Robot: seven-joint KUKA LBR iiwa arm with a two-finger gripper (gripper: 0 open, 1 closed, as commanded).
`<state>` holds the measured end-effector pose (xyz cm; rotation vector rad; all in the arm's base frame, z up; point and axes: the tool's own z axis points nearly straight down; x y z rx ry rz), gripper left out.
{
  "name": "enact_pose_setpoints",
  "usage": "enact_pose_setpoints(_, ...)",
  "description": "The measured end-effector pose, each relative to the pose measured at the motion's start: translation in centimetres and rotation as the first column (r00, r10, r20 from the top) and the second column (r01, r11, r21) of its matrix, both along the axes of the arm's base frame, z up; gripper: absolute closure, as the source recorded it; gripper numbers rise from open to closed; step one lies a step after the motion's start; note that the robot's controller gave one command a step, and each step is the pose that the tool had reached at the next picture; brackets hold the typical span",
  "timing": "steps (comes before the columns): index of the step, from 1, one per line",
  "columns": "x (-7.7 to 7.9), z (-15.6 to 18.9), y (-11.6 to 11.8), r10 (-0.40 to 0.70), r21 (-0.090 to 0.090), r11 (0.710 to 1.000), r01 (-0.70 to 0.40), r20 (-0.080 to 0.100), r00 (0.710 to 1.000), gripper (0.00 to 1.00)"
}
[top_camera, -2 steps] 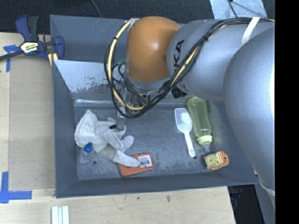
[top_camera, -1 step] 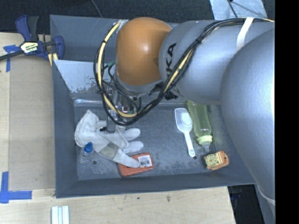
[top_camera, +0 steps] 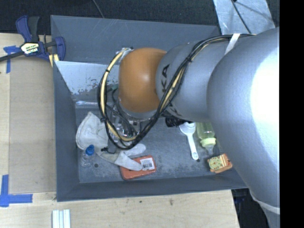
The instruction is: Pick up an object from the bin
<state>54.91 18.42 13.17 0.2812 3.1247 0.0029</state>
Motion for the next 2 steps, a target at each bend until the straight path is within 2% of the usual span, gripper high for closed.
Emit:
enact_pose_setpoints(1,3.71,-5.35,-6.21,0.089,-0.002,0.996,-0.089,0.0,0.996,1.0)
enact_pose_setpoints(2,3.71,-5.35,-6.21,0.089,-0.002,0.996,-0.089,0.0,0.996,1.0)
